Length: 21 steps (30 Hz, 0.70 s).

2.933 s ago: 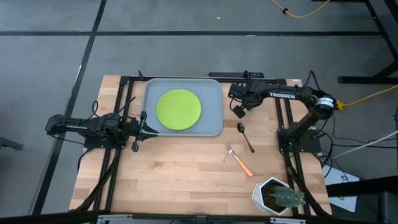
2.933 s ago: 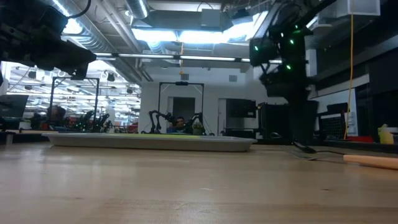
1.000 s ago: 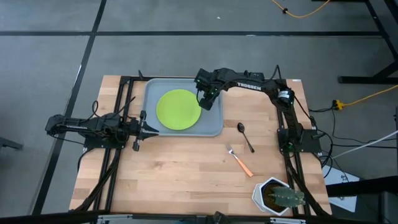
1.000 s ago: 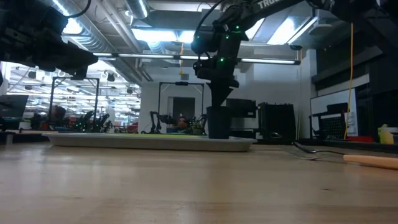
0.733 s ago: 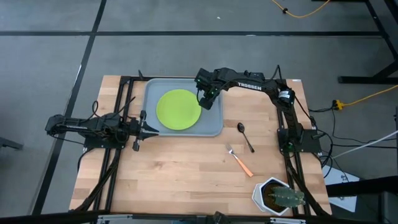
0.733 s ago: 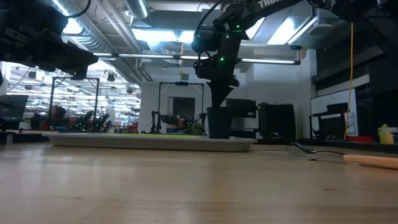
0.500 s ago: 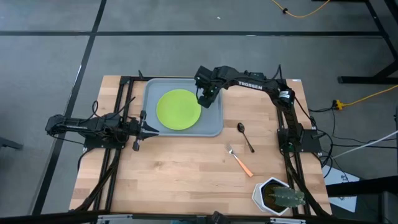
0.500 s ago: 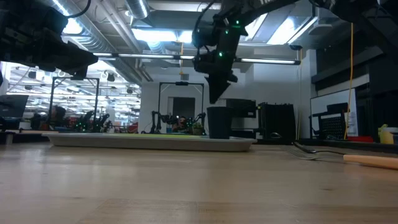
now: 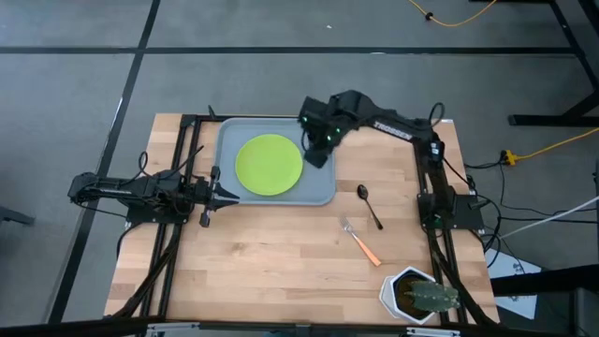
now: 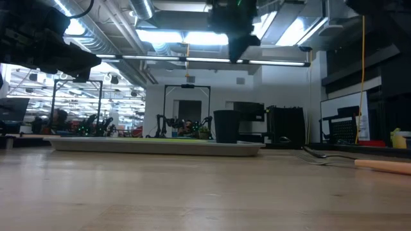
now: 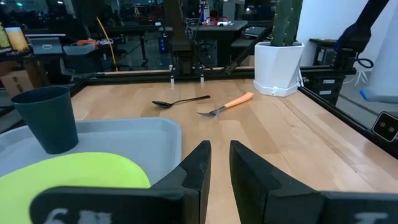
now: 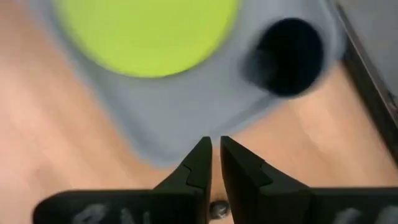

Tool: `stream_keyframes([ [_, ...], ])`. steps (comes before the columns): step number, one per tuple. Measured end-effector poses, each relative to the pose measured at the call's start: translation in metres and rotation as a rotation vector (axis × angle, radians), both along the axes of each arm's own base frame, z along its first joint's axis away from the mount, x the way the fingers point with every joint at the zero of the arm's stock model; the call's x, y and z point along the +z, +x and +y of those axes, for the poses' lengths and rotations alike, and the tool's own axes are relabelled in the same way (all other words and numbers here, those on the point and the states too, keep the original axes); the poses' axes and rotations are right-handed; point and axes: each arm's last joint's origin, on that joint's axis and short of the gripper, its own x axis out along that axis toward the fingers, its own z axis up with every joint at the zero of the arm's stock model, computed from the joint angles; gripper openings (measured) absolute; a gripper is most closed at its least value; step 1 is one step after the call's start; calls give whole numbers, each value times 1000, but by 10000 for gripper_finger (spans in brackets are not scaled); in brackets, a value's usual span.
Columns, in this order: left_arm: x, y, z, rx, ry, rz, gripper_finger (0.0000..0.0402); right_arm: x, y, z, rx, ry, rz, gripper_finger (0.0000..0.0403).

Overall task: Pick and place plate/cup/fork/spoon on tray
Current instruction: Put the black spoon on the gray tray to the right of the light green plate

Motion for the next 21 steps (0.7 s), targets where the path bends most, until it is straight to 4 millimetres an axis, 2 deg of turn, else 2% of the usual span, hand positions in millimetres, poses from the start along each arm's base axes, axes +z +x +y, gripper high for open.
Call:
stream_keyframes([
  [4,0,0,0,-1,0,0,53,10,-8,42,129,-41,21,39],
  [7,0,0,0,0,1,1,53,2,-17,64,165,-99,82,39],
  [10,0,0,0,-1,0,1,53,-10,-42,76,118,-124,158,39],
  [14,0,0,0,-1,-7,2,53,-48,-89,86,-121,-71,273,39],
  [17,0,0,0,-4,-9,2,53,-76,-123,96,-311,16,234,39],
  [21,0,0,0,-5,5,1,53,-119,-146,108,-434,91,124,39],
])
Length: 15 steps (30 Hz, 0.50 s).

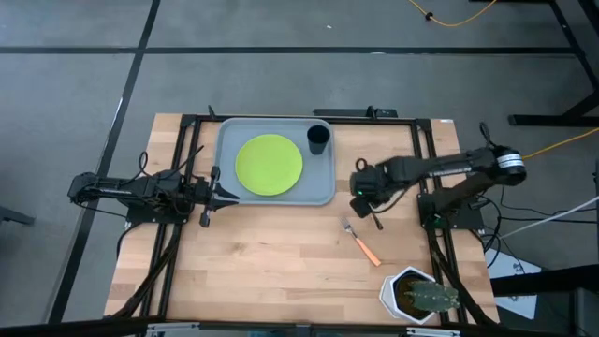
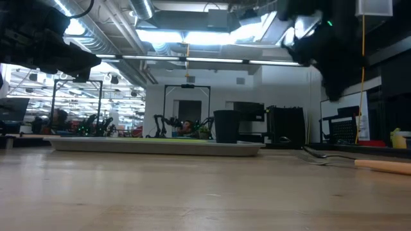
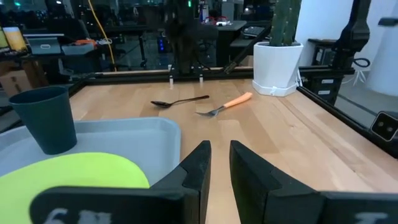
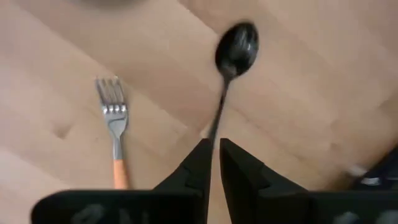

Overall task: Pick and place plate/cup/fork/spoon on tray
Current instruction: Put the black spoon on the gray tray to the right of the light green plate

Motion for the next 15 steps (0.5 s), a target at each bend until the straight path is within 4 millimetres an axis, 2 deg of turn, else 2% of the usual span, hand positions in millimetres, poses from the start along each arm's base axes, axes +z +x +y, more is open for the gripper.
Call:
stream_keyframes([
  [5,0,0,0,3,21,-2,53,-49,-21,4,-105,13,27,39],
  [8,0,0,0,3,22,-2,53,-69,-22,5,-112,61,-27,39],
  [11,0,0,0,9,23,-1,53,-78,-19,5,-108,67,-117,39],
  [15,-1,0,1,33,26,4,53,-78,-16,3,-112,0,-152,39],
])
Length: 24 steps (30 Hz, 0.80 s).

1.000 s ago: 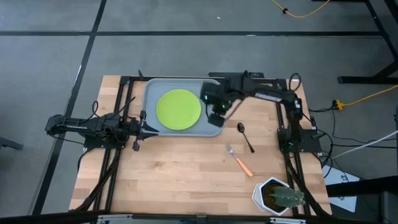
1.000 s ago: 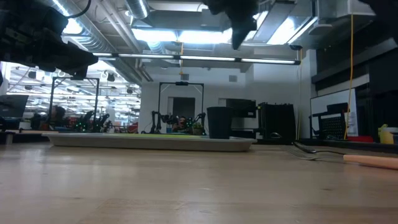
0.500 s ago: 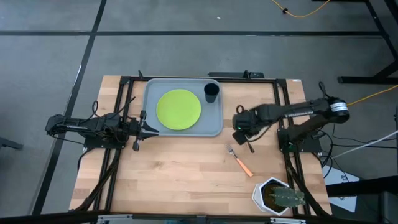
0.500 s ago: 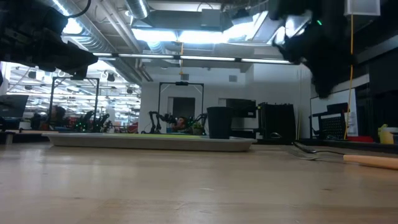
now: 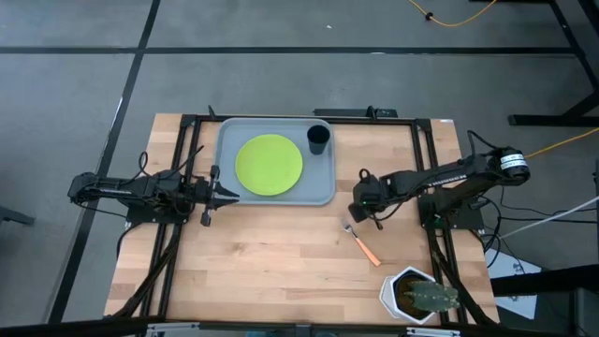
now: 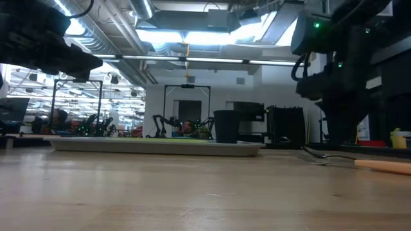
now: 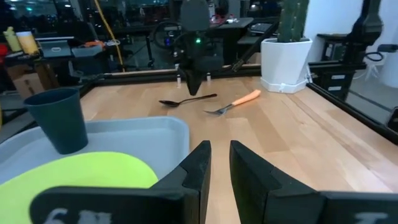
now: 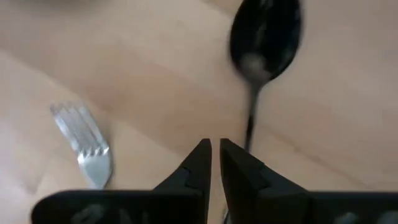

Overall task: Pick and place plate/cup/fork/spoon on tray
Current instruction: Put the black spoon on the gray tray to the right of the light green plate

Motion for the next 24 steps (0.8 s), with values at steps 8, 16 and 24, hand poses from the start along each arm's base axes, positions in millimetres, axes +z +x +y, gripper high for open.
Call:
stream_keyframes([
  [8,0,0,0,4,0,1,53,-6,0,-2,-8,-68,41,39],
  [16,0,0,0,4,0,1,53,-21,2,-2,-3,-73,118,39],
  [24,0,0,0,4,0,1,53,-30,5,-2,-9,-77,152,38],
])
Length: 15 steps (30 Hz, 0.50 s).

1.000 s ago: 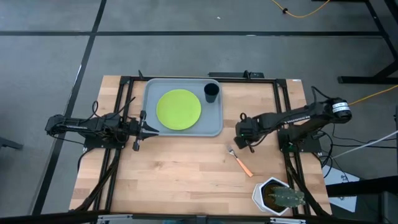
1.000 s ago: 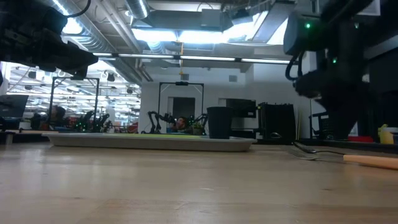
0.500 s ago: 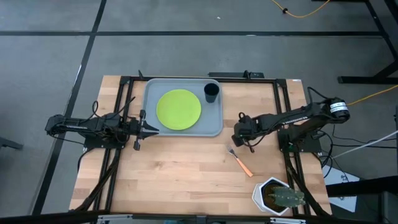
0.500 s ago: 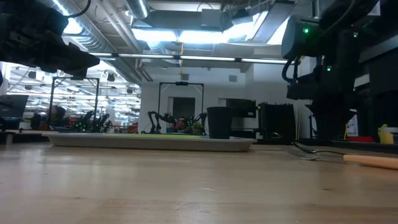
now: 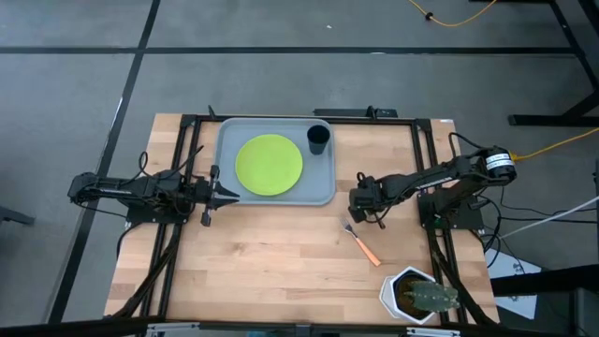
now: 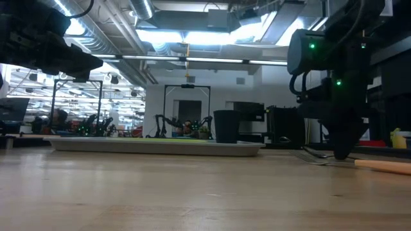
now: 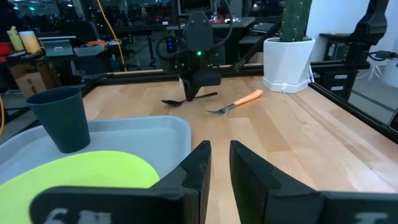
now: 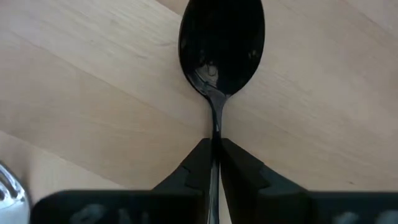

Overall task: Pick and place plate/cup/fork/spoon on tray
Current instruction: Put the black spoon on the gray tray to the right of the light green plate

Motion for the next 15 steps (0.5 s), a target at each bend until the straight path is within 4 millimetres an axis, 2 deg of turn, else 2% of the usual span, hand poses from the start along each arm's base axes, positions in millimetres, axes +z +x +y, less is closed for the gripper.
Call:
stream_keyframes([
  [4,0,0,0,0,0,0,53,2,2,0,0,10,-12,13],
  [7,0,0,0,0,0,0,53,7,7,1,-2,23,-10,9],
  [12,0,0,0,0,0,0,53,22,22,3,2,53,-82,4],
  [15,0,0,0,0,0,0,53,42,40,3,5,67,-168,3],
])
